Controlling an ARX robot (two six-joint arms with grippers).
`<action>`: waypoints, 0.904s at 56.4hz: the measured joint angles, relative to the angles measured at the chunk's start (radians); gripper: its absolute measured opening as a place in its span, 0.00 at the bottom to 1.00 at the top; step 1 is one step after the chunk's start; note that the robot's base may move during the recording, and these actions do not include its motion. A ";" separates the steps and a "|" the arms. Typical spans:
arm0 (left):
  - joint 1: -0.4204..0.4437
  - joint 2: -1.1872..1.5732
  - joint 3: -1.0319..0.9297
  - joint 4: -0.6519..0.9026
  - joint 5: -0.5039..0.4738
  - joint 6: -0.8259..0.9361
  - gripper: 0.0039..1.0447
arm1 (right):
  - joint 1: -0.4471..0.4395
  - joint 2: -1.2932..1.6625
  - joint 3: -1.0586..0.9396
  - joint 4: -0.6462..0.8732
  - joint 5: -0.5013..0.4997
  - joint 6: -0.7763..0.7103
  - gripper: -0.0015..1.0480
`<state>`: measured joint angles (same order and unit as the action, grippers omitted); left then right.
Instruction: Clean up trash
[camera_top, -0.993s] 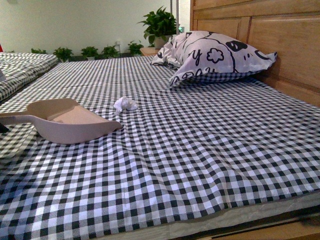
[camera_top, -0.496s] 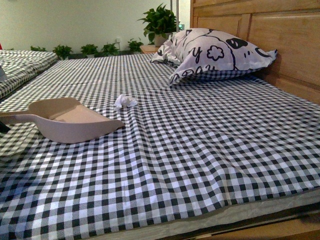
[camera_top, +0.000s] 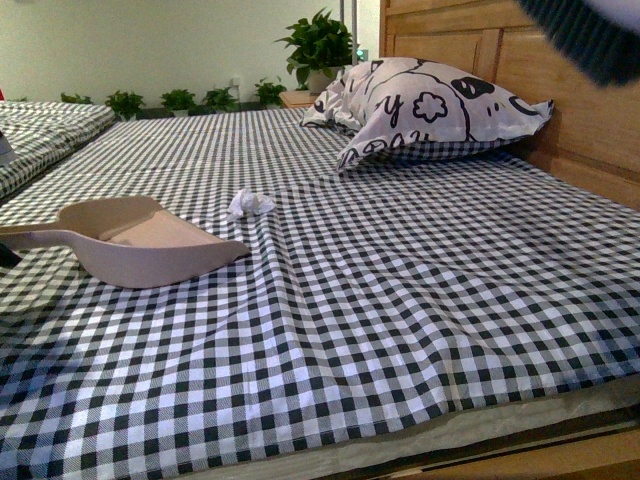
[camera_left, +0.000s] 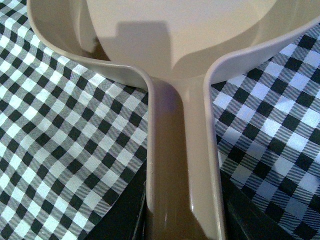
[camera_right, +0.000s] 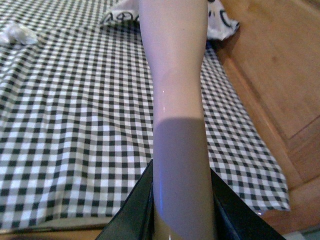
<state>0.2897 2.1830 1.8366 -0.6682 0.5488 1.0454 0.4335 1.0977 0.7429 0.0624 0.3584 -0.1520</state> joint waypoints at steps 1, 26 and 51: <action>0.000 0.000 0.000 0.000 0.000 0.000 0.26 | -0.016 0.055 0.028 0.011 -0.022 0.002 0.20; 0.000 0.002 0.000 0.000 0.001 0.005 0.26 | -0.061 0.882 0.735 0.039 -0.018 -0.029 0.19; 0.000 0.003 0.000 0.000 0.001 0.005 0.26 | 0.053 1.210 1.087 -0.074 0.048 -0.158 0.19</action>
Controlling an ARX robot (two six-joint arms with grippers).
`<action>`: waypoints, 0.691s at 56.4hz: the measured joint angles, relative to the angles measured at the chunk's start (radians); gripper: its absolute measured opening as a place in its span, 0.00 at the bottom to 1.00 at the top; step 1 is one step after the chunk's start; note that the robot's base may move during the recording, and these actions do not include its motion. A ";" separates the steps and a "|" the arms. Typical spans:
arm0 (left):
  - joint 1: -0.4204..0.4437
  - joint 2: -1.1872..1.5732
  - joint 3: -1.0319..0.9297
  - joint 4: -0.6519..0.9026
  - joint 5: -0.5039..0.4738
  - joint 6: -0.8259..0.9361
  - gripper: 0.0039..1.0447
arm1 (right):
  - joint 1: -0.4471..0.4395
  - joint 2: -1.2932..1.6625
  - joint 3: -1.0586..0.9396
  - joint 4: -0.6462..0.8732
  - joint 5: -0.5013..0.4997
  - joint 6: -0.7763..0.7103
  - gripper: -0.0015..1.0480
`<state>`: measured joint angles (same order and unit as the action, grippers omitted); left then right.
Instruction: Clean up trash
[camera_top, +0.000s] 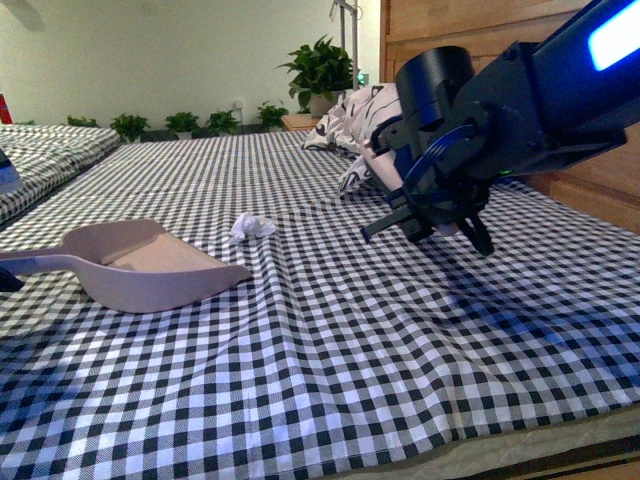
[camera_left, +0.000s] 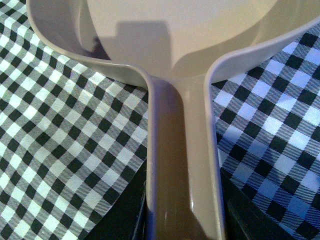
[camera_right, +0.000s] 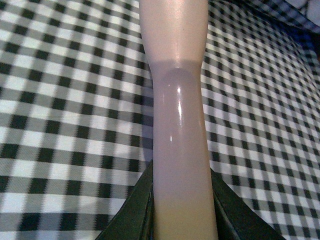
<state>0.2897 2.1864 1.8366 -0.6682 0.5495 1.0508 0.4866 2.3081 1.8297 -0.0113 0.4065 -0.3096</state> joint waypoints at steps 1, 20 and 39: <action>0.000 0.000 0.000 0.000 0.000 0.000 0.26 | 0.009 0.006 0.006 -0.005 -0.006 -0.006 0.19; 0.000 0.000 0.000 0.000 0.000 0.000 0.26 | 0.089 0.094 0.094 -0.119 -0.016 -0.121 0.19; 0.000 0.000 0.000 0.000 0.000 0.000 0.26 | 0.129 0.106 0.166 -0.196 -0.118 -0.100 0.19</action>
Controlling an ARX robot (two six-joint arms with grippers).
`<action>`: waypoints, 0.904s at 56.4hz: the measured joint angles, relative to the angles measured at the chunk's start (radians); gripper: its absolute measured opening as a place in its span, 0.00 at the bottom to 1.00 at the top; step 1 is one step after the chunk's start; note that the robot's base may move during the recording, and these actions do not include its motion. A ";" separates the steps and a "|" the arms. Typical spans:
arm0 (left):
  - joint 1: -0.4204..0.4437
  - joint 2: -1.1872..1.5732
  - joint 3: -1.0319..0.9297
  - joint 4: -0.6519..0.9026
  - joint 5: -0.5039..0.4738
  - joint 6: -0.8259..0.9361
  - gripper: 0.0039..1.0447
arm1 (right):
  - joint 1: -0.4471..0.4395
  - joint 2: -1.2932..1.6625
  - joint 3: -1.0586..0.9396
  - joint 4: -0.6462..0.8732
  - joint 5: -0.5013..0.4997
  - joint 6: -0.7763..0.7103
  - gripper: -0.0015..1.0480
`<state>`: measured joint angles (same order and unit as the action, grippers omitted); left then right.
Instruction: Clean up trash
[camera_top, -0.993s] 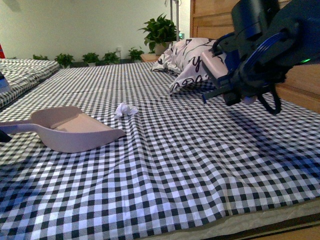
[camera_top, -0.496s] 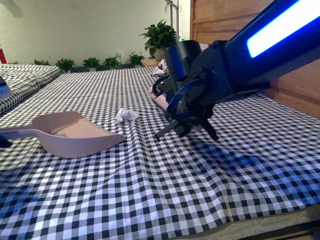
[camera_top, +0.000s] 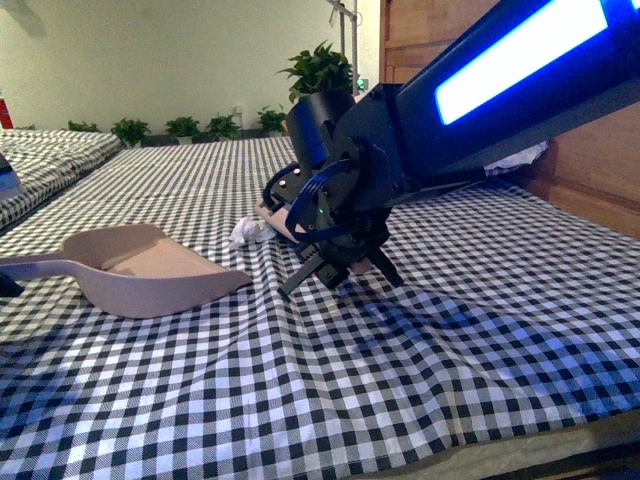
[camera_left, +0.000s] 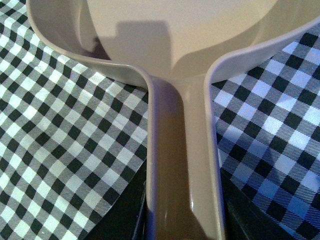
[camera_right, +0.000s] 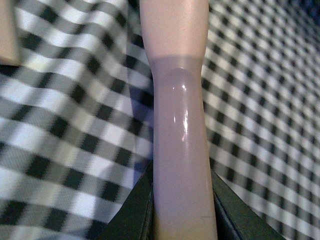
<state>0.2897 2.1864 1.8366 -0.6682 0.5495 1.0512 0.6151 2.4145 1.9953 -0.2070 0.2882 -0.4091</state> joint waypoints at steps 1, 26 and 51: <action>0.000 0.000 0.000 0.000 0.000 0.000 0.26 | 0.005 -0.002 -0.001 -0.011 -0.029 0.009 0.19; 0.000 0.000 0.000 0.000 0.000 0.000 0.26 | -0.046 -0.256 -0.113 -0.051 -0.469 0.184 0.19; 0.000 -0.008 -0.032 0.075 0.011 -0.032 0.26 | -0.274 -0.376 -0.352 0.114 -0.274 0.196 0.19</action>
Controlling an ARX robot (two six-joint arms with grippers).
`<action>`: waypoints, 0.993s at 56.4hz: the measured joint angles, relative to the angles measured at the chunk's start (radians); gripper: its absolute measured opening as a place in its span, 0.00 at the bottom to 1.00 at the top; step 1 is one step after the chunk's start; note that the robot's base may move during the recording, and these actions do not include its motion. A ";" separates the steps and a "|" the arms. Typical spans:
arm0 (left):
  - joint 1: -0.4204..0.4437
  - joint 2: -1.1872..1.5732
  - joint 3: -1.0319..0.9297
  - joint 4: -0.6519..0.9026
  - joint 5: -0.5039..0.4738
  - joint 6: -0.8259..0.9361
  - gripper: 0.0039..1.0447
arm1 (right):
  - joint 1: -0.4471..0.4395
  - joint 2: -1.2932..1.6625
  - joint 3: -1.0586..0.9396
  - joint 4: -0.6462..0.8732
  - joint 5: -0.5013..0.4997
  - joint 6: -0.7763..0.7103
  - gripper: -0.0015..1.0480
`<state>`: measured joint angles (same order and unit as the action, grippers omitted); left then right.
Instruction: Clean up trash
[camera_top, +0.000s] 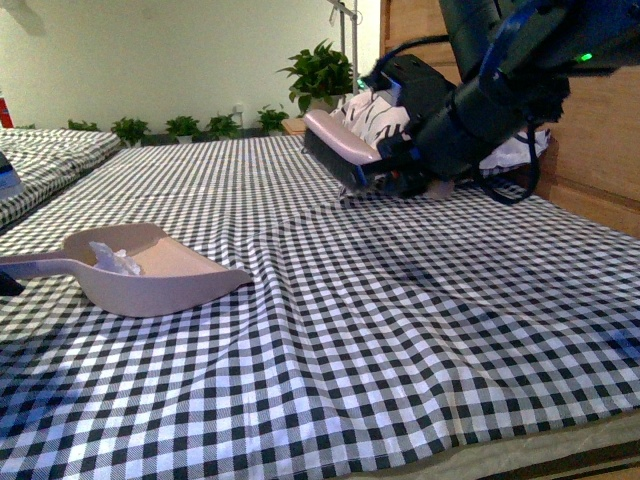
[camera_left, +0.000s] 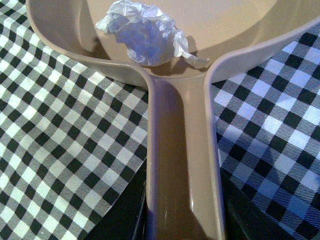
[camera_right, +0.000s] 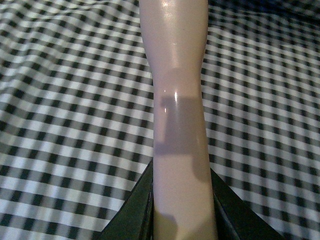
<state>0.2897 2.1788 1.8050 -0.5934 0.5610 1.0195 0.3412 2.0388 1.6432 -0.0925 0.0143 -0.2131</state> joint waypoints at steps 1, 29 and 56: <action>0.000 -0.006 -0.021 0.046 0.003 -0.017 0.26 | -0.006 -0.007 -0.010 0.006 0.001 0.000 0.19; -0.039 -0.277 -0.243 0.718 -0.378 -0.755 0.26 | -0.283 -0.537 -0.402 0.137 -0.108 0.140 0.19; -0.281 -0.872 -0.766 0.789 -0.563 -0.864 0.26 | -0.455 -1.112 -0.679 0.063 -0.535 0.260 0.19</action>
<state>0.0086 1.3064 1.0389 0.1951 -0.0021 0.1551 -0.1143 0.9264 0.9638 -0.0299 -0.5209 0.0471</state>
